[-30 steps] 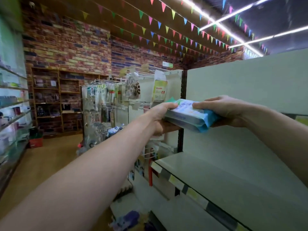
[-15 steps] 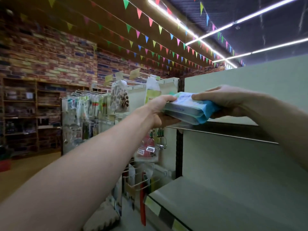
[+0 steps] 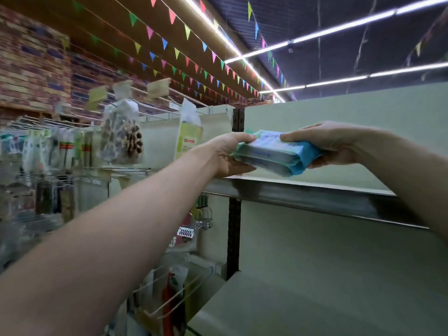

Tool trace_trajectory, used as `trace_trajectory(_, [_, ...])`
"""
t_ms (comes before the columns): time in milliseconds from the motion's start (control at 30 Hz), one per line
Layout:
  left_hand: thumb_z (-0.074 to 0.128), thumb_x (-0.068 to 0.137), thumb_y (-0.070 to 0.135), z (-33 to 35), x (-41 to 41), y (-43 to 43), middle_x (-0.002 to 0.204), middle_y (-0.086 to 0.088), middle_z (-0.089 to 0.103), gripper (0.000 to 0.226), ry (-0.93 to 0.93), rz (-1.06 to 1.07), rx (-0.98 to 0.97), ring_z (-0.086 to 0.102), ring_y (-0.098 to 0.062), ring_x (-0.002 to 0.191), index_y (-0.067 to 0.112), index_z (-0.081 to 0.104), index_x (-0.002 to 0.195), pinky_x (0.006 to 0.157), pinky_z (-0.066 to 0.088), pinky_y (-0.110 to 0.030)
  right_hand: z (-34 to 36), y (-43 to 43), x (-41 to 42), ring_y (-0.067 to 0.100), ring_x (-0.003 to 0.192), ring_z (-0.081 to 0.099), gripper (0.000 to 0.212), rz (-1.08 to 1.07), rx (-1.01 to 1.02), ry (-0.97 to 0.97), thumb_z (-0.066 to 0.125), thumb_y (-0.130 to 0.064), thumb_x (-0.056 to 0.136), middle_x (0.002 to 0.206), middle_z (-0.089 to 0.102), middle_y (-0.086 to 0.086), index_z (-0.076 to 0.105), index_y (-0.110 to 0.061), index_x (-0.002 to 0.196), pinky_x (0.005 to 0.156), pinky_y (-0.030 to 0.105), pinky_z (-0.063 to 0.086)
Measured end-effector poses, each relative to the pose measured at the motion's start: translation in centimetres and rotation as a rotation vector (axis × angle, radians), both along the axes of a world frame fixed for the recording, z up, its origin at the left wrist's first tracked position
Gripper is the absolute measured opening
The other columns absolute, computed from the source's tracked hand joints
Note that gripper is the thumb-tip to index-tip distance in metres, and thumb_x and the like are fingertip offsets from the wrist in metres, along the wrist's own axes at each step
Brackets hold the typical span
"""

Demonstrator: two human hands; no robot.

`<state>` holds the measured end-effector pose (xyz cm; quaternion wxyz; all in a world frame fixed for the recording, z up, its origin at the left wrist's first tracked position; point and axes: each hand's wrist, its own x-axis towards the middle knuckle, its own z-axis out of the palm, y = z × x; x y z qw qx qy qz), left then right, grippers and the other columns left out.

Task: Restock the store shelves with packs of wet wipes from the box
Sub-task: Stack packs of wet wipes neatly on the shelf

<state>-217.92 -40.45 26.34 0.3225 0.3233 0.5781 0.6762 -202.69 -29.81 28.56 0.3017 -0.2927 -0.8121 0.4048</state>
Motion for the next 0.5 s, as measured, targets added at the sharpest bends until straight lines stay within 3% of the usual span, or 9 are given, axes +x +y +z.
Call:
trace_trajectory(300, [0.064,0.092,0.019,0.5,-6.6,3.1,0.123,-0.017,0.053,0.019,0.033,-0.179,-0.02,0.061,-0.023,0.078,0.006,0.05,0.089,0.078,0.054,-0.037,-0.1,0.6,-5.2,0.015,0.071,0.061,0.042,-0.173,-0.023,0.003,0.073,-0.039,0.08,0.09,0.068,0.008,0.062,-0.012,0.11,0.059,0.026,0.052])
trace_trajectory(433, [0.064,0.091,0.021,0.2,-8.7,4.9,0.108,-0.015,0.054,0.018,0.048,-0.259,-0.059,0.06,-0.023,0.078,0.007,0.053,0.094,0.077,0.053,-0.036,-0.5,1.1,-6.5,0.016,0.073,0.062,0.037,-0.24,-0.049,-0.01,0.072,-0.039,0.08,0.087,0.068,0.008,0.063,-0.013,0.105,0.075,0.031,0.054])
trace_trajectory(500, [0.066,0.09,0.023,0.0,-9.7,5.7,0.106,-0.016,0.055,0.026,0.089,-0.264,-0.091,0.061,-0.024,0.081,0.007,0.054,0.106,0.078,0.054,-0.037,-0.5,1.4,-7.0,0.016,0.075,0.063,0.039,-0.265,-0.058,-0.037,0.072,-0.039,0.081,0.09,0.069,0.008,0.063,-0.012,0.107,0.077,0.032,0.055])
